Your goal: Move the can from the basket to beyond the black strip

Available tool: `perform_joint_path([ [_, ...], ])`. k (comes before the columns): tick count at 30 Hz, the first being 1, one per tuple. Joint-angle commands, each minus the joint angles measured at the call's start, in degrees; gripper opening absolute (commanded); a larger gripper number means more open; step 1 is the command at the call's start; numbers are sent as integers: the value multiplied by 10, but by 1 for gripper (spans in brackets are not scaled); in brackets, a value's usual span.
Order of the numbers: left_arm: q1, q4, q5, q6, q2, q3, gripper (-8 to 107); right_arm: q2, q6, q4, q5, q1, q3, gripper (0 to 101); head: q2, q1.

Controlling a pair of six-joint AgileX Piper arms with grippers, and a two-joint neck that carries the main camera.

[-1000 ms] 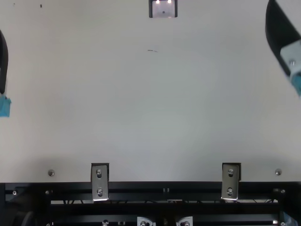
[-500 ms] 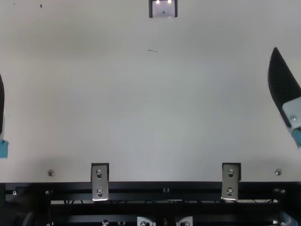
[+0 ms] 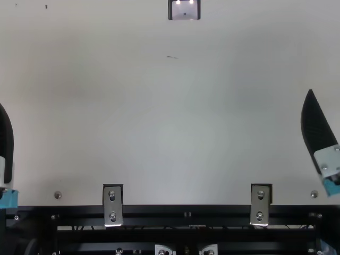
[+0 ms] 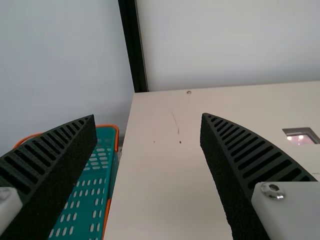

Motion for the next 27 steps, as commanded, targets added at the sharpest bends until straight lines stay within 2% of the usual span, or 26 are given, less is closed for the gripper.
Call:
perform_joint_path([
  [1, 7, -21, 11, 20, -18, 4, 90, -24, 18, -20, -2, 0, 11, 101, 3, -3],
  [18, 69, -147, 90, 143, -105, 41, 90, -154, 133, -150, 16, 3, 80, 101, 3, -3],
  [19, 65, -141, 86, 135, -102, 39, 90, -146, 125, -140, 17, 4, 76, 101, 3, -3],
  [27, 69, -146, 89, 143, -105, 41, 90, -155, 134, -152, 22, 4, 80, 101, 3, -3],
])
